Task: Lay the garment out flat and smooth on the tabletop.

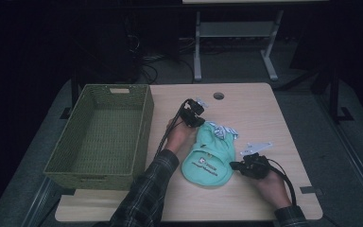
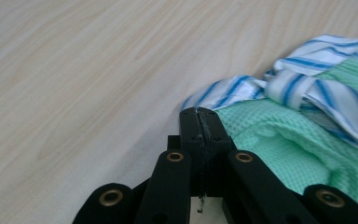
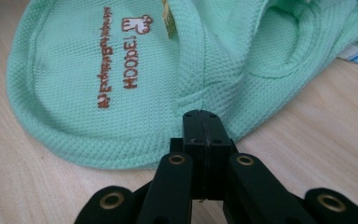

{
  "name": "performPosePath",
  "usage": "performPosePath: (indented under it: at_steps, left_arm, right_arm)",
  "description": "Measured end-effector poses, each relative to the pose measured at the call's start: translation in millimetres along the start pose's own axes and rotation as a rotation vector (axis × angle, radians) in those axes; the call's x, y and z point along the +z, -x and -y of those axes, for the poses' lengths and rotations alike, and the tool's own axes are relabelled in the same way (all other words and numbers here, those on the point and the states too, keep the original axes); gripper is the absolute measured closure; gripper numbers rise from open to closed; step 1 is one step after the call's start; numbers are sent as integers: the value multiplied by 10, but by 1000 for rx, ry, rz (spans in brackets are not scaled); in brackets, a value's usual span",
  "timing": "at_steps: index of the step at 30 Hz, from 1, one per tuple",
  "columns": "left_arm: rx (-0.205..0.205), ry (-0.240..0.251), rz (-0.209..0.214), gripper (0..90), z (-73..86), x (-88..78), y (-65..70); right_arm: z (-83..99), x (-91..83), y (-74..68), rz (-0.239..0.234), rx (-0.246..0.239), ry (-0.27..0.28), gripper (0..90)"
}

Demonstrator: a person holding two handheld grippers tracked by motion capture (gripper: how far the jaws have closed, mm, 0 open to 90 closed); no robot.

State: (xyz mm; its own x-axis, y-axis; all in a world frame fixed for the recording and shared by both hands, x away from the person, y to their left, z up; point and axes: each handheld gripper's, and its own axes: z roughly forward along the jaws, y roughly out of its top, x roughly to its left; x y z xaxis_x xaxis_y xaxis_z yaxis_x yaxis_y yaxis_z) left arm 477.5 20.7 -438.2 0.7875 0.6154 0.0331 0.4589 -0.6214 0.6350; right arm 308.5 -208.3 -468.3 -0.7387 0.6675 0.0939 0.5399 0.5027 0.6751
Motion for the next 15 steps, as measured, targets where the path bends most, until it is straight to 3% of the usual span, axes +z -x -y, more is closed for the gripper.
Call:
performPosePath:
  at_steps: [3, 4, 5, 7, 15]
  left_arm:
    - [-12, 22, 25, 847, 43, -104, 30]
    - [-33, 43, 51, 839, 79, -193, 70]
    - [-33, 43, 51, 831, 79, -193, 70]
    - [-17, 50, 74, 822, 141, -343, 148]
    - [-15, 45, 94, 771, 359, -592, 307]
  right_arm:
    - [-8, 1, 5, 0, -8, -4, 899]
    - [-20, -1, -6, -1, -9, -8, 898]
    - [-20, -1, -6, -1, -9, -8, 898]
    - [-42, -43, 4, -3, -9, 17, 876]
    - [-172, -80, 93, 7, -3, 37, 798]
